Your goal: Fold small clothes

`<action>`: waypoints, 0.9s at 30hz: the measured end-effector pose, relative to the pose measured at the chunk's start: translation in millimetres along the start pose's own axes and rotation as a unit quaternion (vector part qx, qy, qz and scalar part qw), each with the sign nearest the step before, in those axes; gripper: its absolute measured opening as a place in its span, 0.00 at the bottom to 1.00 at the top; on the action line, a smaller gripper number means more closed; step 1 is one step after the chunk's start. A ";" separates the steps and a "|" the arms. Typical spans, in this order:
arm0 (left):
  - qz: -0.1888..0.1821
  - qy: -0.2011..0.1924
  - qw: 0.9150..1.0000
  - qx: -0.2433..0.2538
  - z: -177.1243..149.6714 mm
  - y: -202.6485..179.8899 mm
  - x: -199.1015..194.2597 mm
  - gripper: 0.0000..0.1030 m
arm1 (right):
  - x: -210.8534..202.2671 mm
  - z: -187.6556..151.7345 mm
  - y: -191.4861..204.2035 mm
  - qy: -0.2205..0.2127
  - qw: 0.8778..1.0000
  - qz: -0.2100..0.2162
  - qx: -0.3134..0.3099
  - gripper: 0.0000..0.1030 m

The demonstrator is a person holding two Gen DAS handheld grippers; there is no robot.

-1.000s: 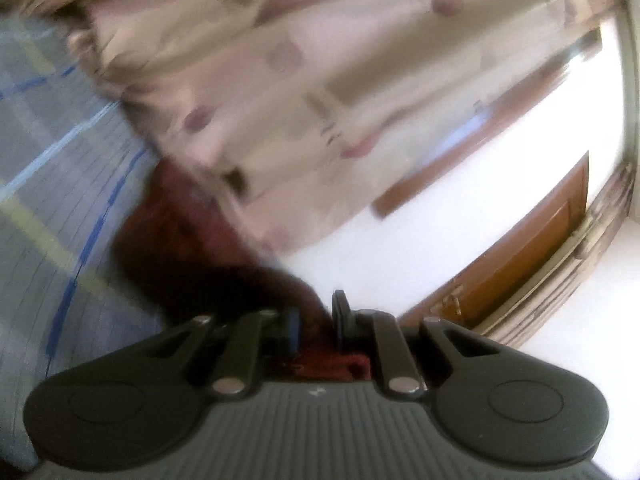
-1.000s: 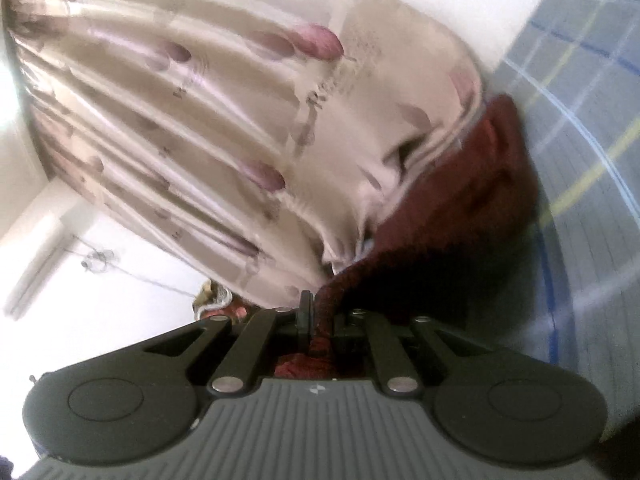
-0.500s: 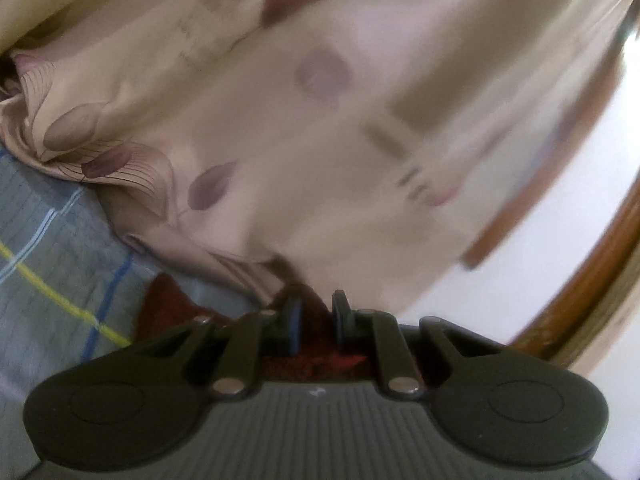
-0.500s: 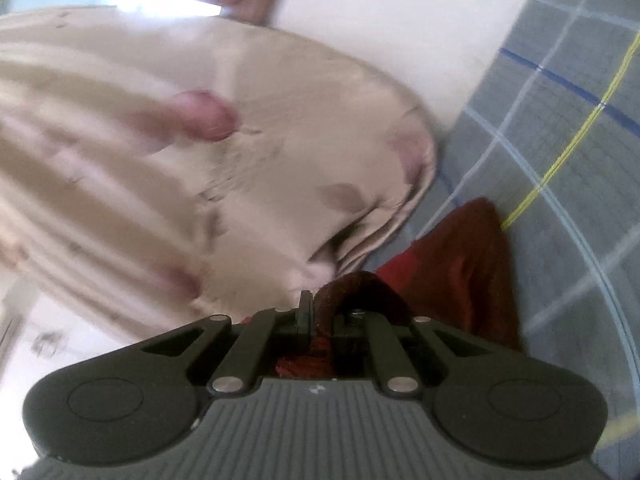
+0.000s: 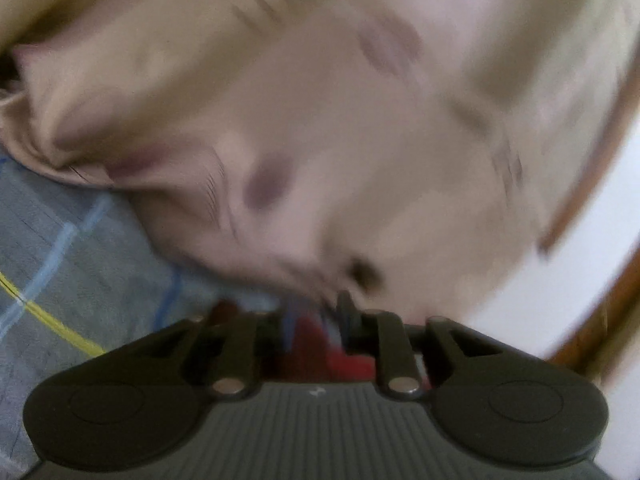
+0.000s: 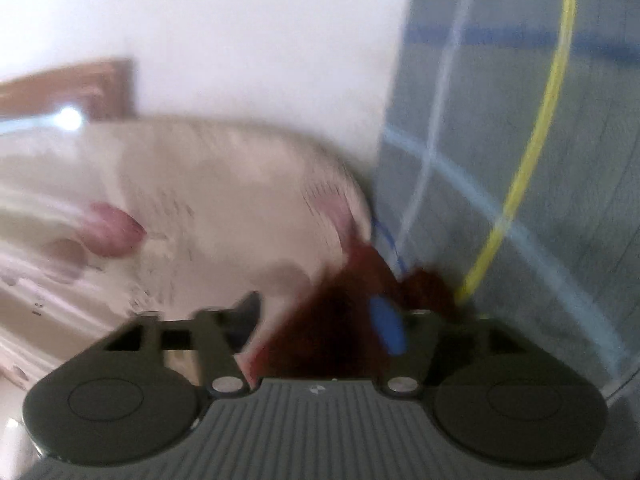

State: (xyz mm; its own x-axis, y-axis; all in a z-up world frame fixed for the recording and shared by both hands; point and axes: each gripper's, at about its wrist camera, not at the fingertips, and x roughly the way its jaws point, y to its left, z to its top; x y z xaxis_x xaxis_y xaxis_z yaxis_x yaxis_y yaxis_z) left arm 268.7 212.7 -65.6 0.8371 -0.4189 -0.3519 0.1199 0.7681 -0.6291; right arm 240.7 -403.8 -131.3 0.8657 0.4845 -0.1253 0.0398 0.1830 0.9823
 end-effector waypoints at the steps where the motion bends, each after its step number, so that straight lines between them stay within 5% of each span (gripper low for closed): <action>1: -0.010 0.018 1.000 0.002 -2.5 -1.1 0.4 0.25 | -6.3 0.4 3.9 -0.006 1.000 0.003 -0.010 0.66; 3: -0.031 0.046 0.998 0.001 -6.6 -1.2 -1.6 0.27 | -21.3 -5.8 18.1 0.005 0.999 0.016 -0.051 0.66; 5: -0.028 0.064 0.998 0.008 -8.0 -0.6 -5.3 0.43 | -29.7 -22.1 41.5 0.037 0.989 0.023 -0.141 0.66; 7: -0.023 0.076 0.997 0.025 -8.4 -0.7 -5.4 0.60 | -31.0 -45.1 65.7 0.075 0.969 0.003 -0.237 0.66; 14: -0.024 0.143 0.986 0.077 -14.9 -6.2 22.8 0.61 | 5.3 -120.2 118.1 0.178 0.886 -0.003 -0.429 0.66; 16: 0.005 0.166 0.981 0.099 -21.2 -10.5 33.0 0.58 | 17.8 -130.9 114.6 0.192 0.883 -0.012 -0.427 0.66; 20: 0.035 0.157 0.983 0.094 -27.8 -5.7 17.7 0.23 | 24.3 -136.6 98.4 0.192 0.893 -0.024 -0.405 0.66; 27: 0.108 0.086 0.990 0.027 -26.9 36.0 -51.7 0.18 | 8.9 -109.2 79.3 0.169 0.927 -0.014 -0.333 0.72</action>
State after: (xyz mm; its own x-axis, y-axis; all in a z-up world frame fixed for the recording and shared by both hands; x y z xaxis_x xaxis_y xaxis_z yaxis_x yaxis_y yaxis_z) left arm 215.4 248.9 -88.7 0.7438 -0.3143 -0.5899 -0.0201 0.8717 -0.4897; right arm 197.0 -291.5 -69.7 0.6593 0.6913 -0.2958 -0.3552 0.6331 0.6877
